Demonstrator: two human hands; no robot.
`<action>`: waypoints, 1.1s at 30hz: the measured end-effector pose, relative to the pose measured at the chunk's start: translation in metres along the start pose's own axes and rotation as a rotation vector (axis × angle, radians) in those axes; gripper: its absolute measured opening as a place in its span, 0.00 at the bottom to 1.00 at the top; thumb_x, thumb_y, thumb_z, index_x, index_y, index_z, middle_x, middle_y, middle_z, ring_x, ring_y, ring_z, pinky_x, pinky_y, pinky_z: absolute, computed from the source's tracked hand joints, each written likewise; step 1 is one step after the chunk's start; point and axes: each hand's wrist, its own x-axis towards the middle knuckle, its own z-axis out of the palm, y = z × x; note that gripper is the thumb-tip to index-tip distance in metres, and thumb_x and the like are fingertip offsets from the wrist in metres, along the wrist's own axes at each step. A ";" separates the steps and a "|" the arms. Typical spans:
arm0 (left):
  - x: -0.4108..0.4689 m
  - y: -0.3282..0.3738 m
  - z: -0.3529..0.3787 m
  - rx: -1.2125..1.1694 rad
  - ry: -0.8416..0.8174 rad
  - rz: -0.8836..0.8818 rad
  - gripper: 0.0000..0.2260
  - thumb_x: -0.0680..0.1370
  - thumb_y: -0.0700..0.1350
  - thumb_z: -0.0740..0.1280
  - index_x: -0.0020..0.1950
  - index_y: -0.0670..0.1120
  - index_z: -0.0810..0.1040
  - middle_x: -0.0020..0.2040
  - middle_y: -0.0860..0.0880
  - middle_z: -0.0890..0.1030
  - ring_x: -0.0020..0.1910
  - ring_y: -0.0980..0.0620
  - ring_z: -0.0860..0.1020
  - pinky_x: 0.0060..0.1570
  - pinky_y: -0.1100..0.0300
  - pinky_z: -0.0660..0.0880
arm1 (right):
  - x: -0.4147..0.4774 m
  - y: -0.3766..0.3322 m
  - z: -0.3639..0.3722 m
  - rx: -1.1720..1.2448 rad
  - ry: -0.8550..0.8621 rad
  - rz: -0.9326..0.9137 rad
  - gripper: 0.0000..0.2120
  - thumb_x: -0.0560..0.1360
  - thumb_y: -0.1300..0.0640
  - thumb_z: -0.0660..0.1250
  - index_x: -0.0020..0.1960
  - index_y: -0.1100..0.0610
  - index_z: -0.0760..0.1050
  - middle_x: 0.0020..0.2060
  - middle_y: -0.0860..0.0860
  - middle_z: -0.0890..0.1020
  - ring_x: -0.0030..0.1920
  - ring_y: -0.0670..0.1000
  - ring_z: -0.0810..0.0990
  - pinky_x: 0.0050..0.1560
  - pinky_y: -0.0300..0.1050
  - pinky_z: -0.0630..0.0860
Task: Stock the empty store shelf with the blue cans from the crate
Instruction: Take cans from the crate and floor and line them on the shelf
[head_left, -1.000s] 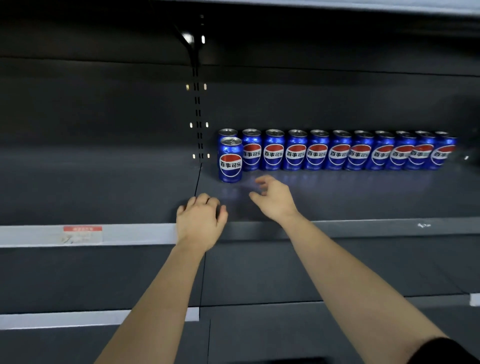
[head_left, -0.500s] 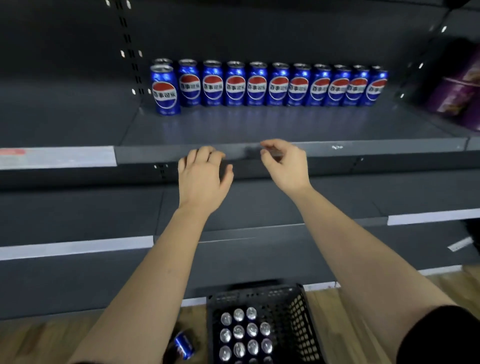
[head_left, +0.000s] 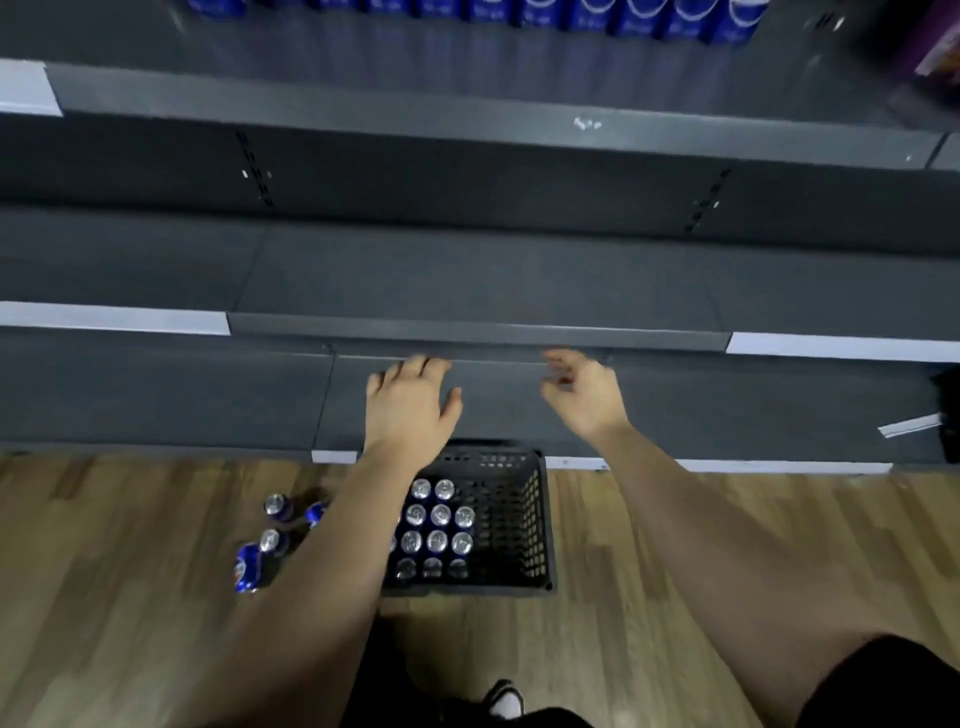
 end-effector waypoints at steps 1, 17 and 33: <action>-0.008 0.000 0.012 0.010 -0.042 -0.014 0.18 0.79 0.53 0.59 0.67 0.49 0.71 0.63 0.48 0.75 0.61 0.46 0.72 0.60 0.51 0.63 | -0.004 0.013 0.006 -0.023 -0.033 0.022 0.20 0.74 0.59 0.68 0.66 0.55 0.75 0.57 0.54 0.82 0.56 0.54 0.81 0.62 0.49 0.74; -0.010 -0.076 0.212 0.117 -0.313 -0.079 0.19 0.79 0.54 0.58 0.68 0.49 0.70 0.64 0.46 0.74 0.63 0.45 0.71 0.64 0.49 0.59 | 0.030 0.190 0.186 -0.170 -0.322 0.232 0.22 0.72 0.57 0.68 0.65 0.51 0.76 0.51 0.53 0.85 0.54 0.55 0.82 0.55 0.45 0.77; -0.040 -0.189 0.535 0.081 -0.295 -0.114 0.19 0.77 0.55 0.57 0.63 0.46 0.73 0.60 0.43 0.76 0.59 0.42 0.72 0.61 0.46 0.63 | 0.088 0.423 0.434 -0.183 -0.446 0.235 0.26 0.73 0.64 0.67 0.70 0.52 0.72 0.60 0.54 0.81 0.55 0.54 0.80 0.55 0.43 0.76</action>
